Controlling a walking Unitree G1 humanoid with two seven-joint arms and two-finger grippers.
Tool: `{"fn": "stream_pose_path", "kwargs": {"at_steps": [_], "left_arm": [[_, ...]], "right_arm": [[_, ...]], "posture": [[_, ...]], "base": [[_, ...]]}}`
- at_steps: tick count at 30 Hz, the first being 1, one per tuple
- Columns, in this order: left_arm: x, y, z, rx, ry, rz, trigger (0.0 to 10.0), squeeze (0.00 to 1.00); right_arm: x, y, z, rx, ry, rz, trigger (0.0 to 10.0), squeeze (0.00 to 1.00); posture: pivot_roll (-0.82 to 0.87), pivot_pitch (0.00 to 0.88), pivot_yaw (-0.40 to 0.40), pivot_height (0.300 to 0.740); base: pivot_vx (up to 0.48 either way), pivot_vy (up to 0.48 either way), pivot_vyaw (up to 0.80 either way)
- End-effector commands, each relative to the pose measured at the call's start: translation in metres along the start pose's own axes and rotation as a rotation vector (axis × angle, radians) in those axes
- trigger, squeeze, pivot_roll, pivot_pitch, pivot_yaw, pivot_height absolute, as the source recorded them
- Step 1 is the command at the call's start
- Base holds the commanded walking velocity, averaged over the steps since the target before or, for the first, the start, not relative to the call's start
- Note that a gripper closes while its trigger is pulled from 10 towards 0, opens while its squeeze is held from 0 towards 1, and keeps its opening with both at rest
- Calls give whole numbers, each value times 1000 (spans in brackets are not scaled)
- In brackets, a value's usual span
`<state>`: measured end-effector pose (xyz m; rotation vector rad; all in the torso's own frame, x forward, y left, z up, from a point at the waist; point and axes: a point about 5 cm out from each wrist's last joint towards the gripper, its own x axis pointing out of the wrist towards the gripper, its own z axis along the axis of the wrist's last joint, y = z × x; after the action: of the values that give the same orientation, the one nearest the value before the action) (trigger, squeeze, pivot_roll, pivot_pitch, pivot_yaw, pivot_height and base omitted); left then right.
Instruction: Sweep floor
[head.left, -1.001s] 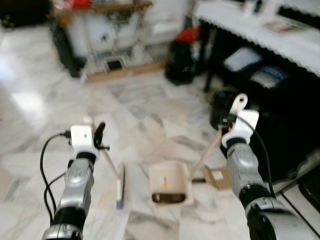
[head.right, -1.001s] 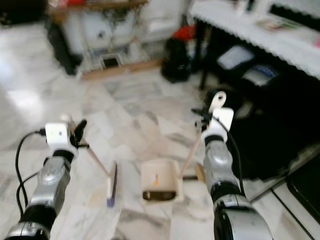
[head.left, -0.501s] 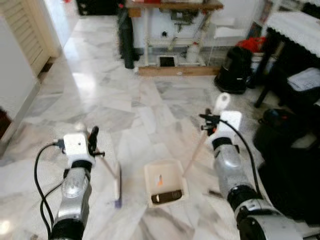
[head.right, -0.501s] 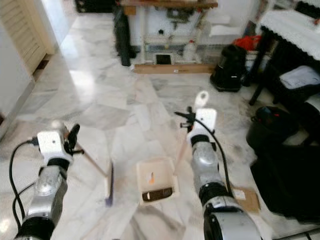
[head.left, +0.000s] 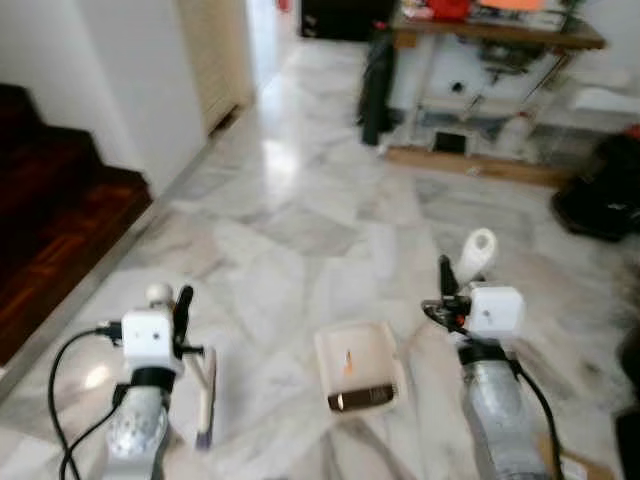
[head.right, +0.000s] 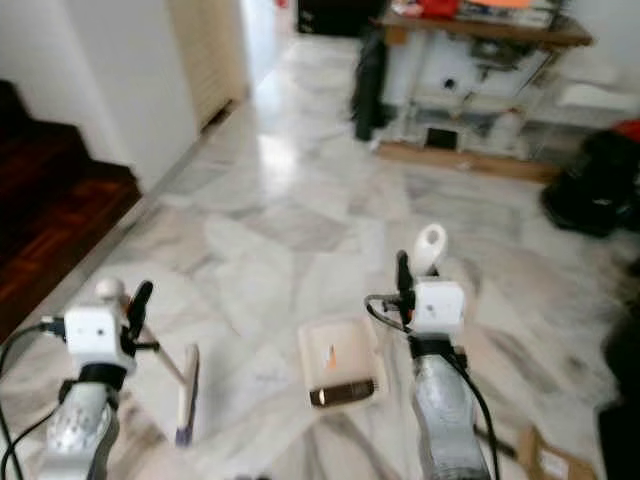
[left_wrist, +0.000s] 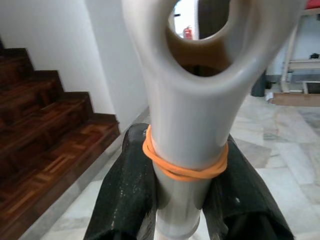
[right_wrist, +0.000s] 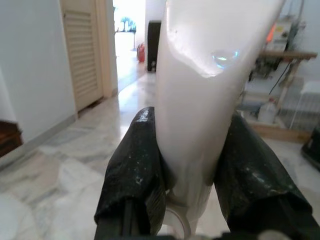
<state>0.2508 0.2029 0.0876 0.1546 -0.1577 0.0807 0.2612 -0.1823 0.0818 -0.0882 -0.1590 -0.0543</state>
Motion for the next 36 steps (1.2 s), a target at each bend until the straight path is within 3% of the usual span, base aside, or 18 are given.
{"fn": "stream_pose_path", "kwargs": {"at_steps": [1,15,24,28,32,36], "left_arm": [[10,-4,19,0,-77,-23,10000,0],[13,-16,33,12,-103,-70,10000,0],[7,-8,32,27,-81,-46,10000,0],[7,-10,33,27,-74,-50,10000,0],[7,-12,34,26,-70,-55,10000,0],[6,-11,34,27,-63,-56,10000,0]], "right_arm": [[7,1,22,10,-83,-18,10000,0],[17,8,33,64,-74,-16,10000,0],[21,10,35,84,-50,-17,10000,0],[20,14,28,133,5,-14,10000,0],[20,15,20,285,79,-68,10000,0],[19,13,16,292,112,-67,10000,0]], "posture": [[27,0,-1,740],[40,0,2,740],[50,34,-5,740],[52,49,-4,740],[57,61,-3,740],[54,73,-2,740]], "base": [[0,0,800],[0,0,800],[0,0,800],[0,0,608],[0,0,0],[0,0,0]]}}
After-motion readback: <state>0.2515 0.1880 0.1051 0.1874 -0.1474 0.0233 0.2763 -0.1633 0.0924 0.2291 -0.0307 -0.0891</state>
